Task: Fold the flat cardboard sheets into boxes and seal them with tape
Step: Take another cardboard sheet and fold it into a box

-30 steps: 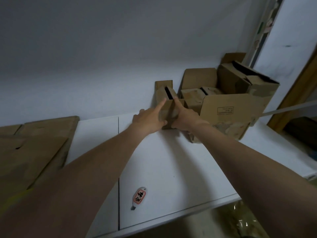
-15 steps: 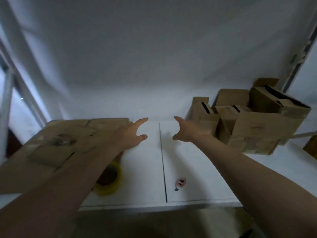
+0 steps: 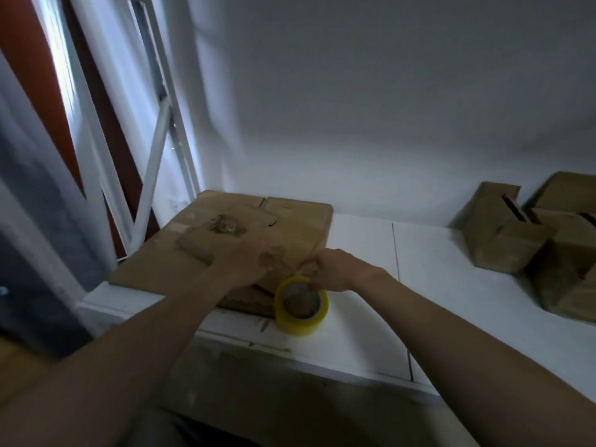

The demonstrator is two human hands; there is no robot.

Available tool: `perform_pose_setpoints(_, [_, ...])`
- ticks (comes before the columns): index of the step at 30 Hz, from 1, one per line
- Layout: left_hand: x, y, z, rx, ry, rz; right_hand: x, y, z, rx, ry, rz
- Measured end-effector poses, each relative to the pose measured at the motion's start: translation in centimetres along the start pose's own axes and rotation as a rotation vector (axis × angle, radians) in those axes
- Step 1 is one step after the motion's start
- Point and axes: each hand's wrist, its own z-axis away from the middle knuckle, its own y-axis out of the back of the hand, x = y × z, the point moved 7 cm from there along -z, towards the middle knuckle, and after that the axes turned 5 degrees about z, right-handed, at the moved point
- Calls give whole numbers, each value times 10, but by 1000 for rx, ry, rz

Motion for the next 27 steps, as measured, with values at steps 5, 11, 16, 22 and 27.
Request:
perform_pose_setpoints(5, [-13, -35, -12, -170, 48, 67, -1, -24, -5, 68, 45, -22])
perform_pose_setpoints(11, [-9, -66, -22, -195, 74, 8, 43, -18, 14, 212, -44, -37])
perform_pose_setpoints(16, [-10, -76, -32, -174, 92, -33, 110, -11, 33, 235, -249, 40])
perform_pose_setpoints(22, [-12, -71, -43, -366, 25, -135, 109, -18, 37, 170, -210, 2])
perform_pose_setpoints(27, [-8, -57, -44, -396, -74, -227, 98, -21, 30, 203, -161, -38])
